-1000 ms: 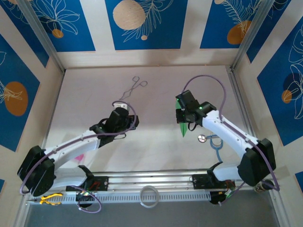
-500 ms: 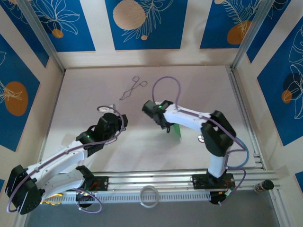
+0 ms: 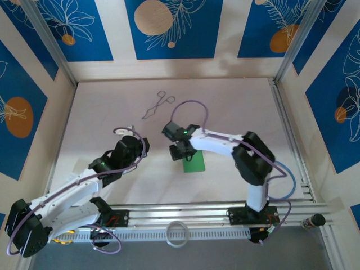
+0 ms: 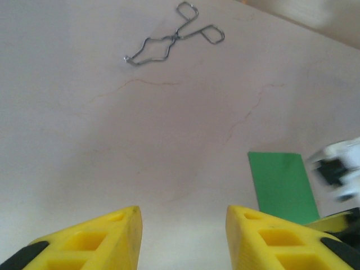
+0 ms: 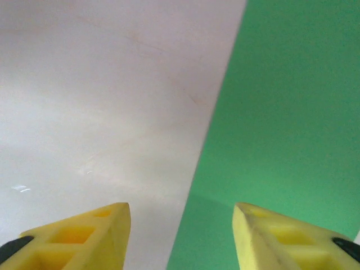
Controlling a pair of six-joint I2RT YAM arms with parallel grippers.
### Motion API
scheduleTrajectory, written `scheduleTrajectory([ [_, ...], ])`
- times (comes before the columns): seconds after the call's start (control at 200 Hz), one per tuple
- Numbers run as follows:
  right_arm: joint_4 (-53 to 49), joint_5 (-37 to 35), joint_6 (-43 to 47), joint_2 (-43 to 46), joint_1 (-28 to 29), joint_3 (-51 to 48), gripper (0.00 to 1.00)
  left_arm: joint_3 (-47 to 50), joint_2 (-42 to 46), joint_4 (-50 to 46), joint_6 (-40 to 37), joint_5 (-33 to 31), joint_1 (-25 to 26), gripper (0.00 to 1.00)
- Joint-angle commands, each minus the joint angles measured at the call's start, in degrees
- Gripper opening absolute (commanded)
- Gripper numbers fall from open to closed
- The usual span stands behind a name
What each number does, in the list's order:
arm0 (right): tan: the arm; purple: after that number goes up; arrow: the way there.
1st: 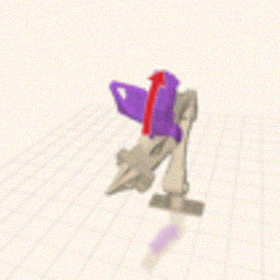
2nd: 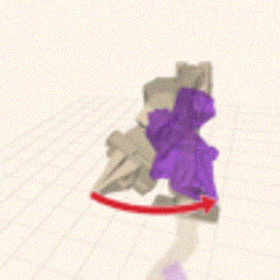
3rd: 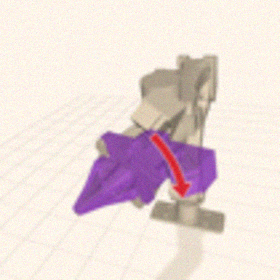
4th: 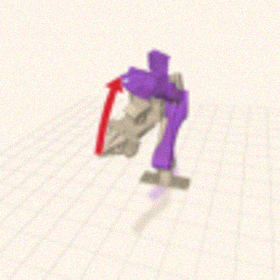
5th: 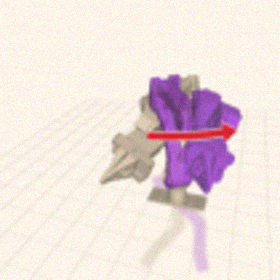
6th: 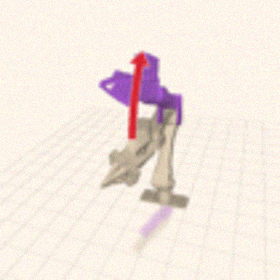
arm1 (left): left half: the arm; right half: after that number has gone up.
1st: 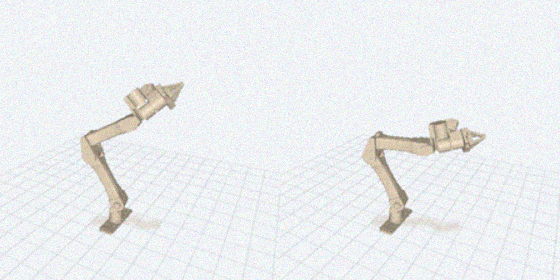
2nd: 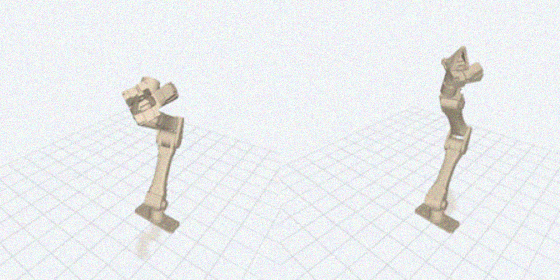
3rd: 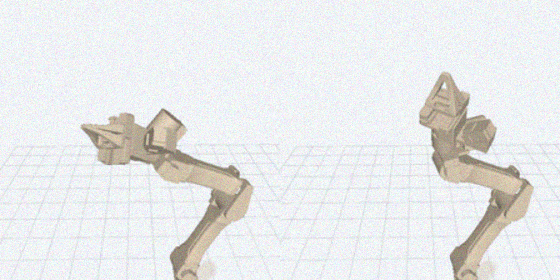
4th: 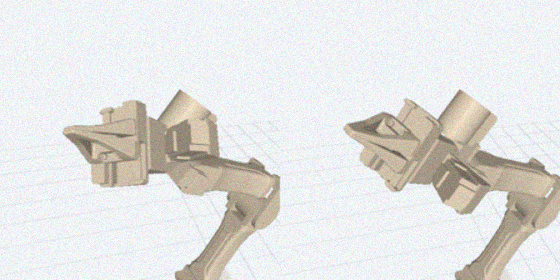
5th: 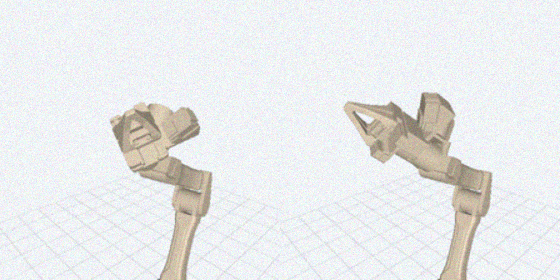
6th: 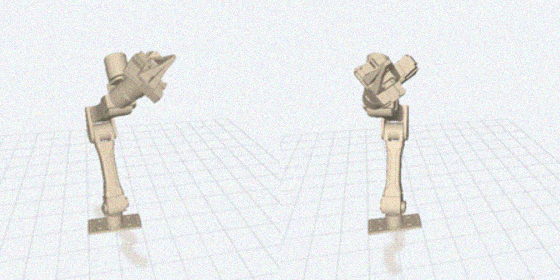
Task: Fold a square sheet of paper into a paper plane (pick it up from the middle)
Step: Turn over the paper at the center of the table.
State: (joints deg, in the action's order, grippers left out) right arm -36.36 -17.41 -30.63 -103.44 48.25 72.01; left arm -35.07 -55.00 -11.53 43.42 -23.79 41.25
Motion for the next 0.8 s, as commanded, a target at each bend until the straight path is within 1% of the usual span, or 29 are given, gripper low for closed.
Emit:
scheduleTrajectory([
  [0.0, 11.81, 17.09, -4.26, 8.42, -6.0, -7.16, 0.54, -1.33, -2.74, 0.83, -0.38, 3.84, -1.05, 0.45],
  [0.185, 24.26, 28.36, -10.77, 17.49, -18.85, -22.68, 0.46, -4.53, -10.8, 3.48, -2.05, 12.27, -1.54, 0.49],
  [0.26, 26.1, 29.1, -11.63, 19.85, -21.83, -26.67, 0.42, -5.81, -13.79, 4.38, -2.25, 15.3, -1.75, 0.49],
  [0.34, 27.87, 29.19, -11.94, 21.77, -23.86, -29.98, 0.39, -7.32, -16.93, 5.06, -2.48, 18.54, -1.98, 0.52],
  [0.425, 30.19, 27.7, -12.49, 23.52, -24.36, -32.77, 0.36, -9.46, -19.3, 2.92, -2.1, 18.92, -2.16, 0.63],
  [0.52, 34.63, 24.18, -13.7, 25.47, -23.76, -36.74, 0.36, -10.82, -20.47, 0.85, -1.68, 17.46, -2.29, 0.7],
  [0.605, 41.3, 18.14, -13.57, 28.35, -21.9, -41.54, 0.36, -11.59, -20.67, -0.4, -1.67, 15.94, -2.53, 0.76],
  [0.655, 43.65, 16.4, -12.99, 29.84, -21.3, -43.32, 0.36, -11.64, -20.64, -0.66, -1.76, 15.29, -2.66, 0.81],
  [0.735, 43.23, 17.27, -11.96, 30.57, -21.4, -43.63, 0.36, -11.38, -20.31, -0.99, -1.4, 13.97, -3.1, 0.87],
  [0.76, 42.9, 18.37, -11.35, 30.52, -21.57, -43.53, 0.36, -11.26, -20.18, -1.23, -1.14, 13.46, -3.19, 0.96],
  [0.78, 42.57, 19.31, -11.03, 30.41, -21.7, -43.34, 0.36, -11.09, -20.02, -1.36, -0.85, 12.68, -3.25, 0.99],
  [0.795, 42.16, 19.95, -10.91, 30.34, -21.85, -43.14, 0.36, -11.0, -19.99, -1.45, -0.51, 12.23, -3.28, 1.0],
])
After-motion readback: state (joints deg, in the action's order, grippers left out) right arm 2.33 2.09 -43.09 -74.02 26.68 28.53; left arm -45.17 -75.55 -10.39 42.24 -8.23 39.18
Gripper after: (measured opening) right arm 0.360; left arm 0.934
